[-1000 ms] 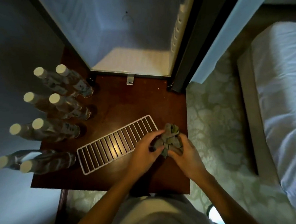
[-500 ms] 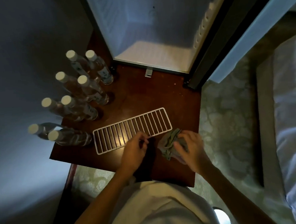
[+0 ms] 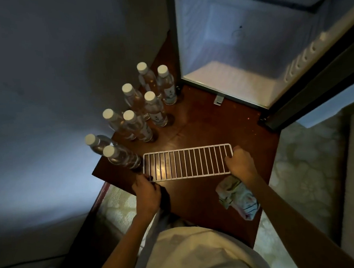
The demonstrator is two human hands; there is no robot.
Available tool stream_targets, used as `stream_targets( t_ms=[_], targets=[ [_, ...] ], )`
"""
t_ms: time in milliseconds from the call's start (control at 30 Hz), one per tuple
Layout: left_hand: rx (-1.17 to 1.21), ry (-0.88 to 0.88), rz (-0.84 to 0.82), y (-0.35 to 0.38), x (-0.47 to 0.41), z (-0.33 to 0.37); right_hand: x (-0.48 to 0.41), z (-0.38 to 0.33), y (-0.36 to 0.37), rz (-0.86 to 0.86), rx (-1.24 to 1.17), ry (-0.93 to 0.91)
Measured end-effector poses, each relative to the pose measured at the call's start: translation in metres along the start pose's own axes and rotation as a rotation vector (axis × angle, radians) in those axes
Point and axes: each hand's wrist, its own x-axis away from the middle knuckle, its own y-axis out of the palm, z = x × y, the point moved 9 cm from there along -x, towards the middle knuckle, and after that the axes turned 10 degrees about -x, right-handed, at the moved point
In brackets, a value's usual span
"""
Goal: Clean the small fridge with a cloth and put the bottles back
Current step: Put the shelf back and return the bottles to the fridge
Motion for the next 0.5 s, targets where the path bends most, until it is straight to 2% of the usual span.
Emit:
stream_targets(
  t_ms=[133, 267, 367, 500],
  targets=[
    [0.063, -0.020, 0.043, -0.001, 0.001, 0.002, 0.002, -0.004, 0.004, 0.053, 0.073, -0.028],
    [0.249, -0.154, 0.056, -0.005, -0.011, -0.013, -0.002, 0.011, -0.002, 0.044, 0.035, 0.061],
    [0.506, -0.291, -0.037, 0.002, -0.016, -0.023, -0.004, 0.025, -0.014, 0.053, -0.059, 0.076],
    [0.774, -0.270, -0.158, 0.014, -0.009, 0.003, 0.004, 0.035, -0.043, 0.136, -0.349, 0.080]
  ],
)
